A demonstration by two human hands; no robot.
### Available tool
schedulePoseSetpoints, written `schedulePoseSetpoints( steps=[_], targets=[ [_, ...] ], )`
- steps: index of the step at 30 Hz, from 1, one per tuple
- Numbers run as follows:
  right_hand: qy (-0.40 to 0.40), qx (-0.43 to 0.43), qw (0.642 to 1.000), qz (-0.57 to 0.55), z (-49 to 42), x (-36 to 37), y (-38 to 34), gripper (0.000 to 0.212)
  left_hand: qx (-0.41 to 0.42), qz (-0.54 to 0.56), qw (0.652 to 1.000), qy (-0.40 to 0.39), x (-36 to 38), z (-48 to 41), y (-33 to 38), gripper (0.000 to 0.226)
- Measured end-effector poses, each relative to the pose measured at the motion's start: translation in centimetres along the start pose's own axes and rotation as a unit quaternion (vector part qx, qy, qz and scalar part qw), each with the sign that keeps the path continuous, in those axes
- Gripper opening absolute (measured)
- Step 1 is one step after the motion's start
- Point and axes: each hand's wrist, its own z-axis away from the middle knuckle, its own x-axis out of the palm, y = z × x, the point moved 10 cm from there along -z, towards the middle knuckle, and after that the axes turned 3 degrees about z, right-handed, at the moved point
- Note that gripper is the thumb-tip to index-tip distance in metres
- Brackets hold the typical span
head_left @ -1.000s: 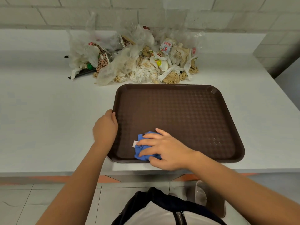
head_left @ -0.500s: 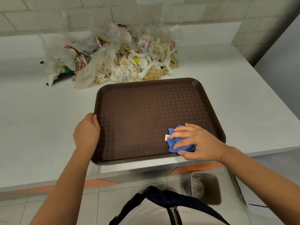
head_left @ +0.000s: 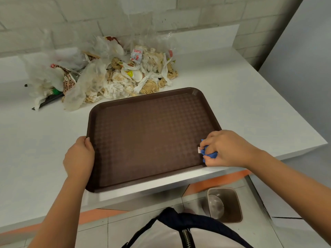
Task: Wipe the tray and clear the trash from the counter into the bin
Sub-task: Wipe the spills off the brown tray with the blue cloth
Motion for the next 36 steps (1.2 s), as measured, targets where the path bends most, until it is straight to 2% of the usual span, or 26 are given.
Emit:
schedulePoseSetpoints(
  steps=[4,10,16,18,20,23,26,28,29,30,33,34,36],
  targets=[
    [0.007,0.054,0.996,0.064,0.9,-0.8,1.3,0.035,0.006,-0.004,1.000,0.008,-0.3,0.0,1.1,0.037],
    [-0.105,0.081,0.990,0.050,-0.2,-0.5,1.1,0.035,0.000,-0.024,1.000,0.011,-0.4,-0.1,0.7,0.038],
    [-0.138,0.131,0.979,-0.075,-0.7,-0.4,1.5,0.041,-0.002,-0.029,1.000,-0.001,-0.5,0.0,1.0,0.037],
    [-0.155,0.180,0.954,-0.182,-0.7,0.2,2.2,0.043,-0.002,-0.025,1.000,-0.005,-0.6,0.0,1.1,0.036],
    [-0.161,0.258,0.880,-0.365,-0.1,1.0,3.3,0.039,0.007,-0.027,1.000,-0.010,-0.6,0.0,1.3,0.035],
    [-0.075,0.353,0.704,-0.611,1.3,1.4,5.4,0.025,0.018,-0.024,1.000,-0.009,-0.7,0.0,1.4,0.035],
    [0.005,0.341,0.523,-0.782,2.3,1.2,6.8,0.030,0.017,-0.020,1.000,-0.007,-0.7,0.2,1.4,0.035],
    [0.036,0.315,0.455,-0.832,2.9,1.1,8.2,0.039,0.014,-0.019,1.000,-0.004,-0.8,0.2,1.4,0.034],
    [0.054,0.318,0.456,-0.830,3.4,1.2,9.5,0.041,0.013,-0.019,1.000,-0.002,-0.8,0.2,1.4,0.034],
    [0.069,0.326,0.478,-0.813,3.9,1.1,10.7,0.039,0.012,-0.020,1.000,0.000,-0.8,0.2,1.4,0.034],
    [0.113,0.383,0.627,-0.669,6.0,-0.1,14.9,0.016,0.011,-0.029,1.000,-0.002,-0.6,0.1,1.2,0.034],
    [0.128,0.410,0.678,-0.597,6.7,-0.9,16.2,0.017,0.011,-0.031,0.999,0.000,-0.6,0.1,1.2,0.034],
    [0.176,0.475,0.745,-0.433,8.4,-2.5,18.9,0.027,0.012,-0.034,0.999,0.004,-0.6,0.1,1.2,0.033]
  ],
)
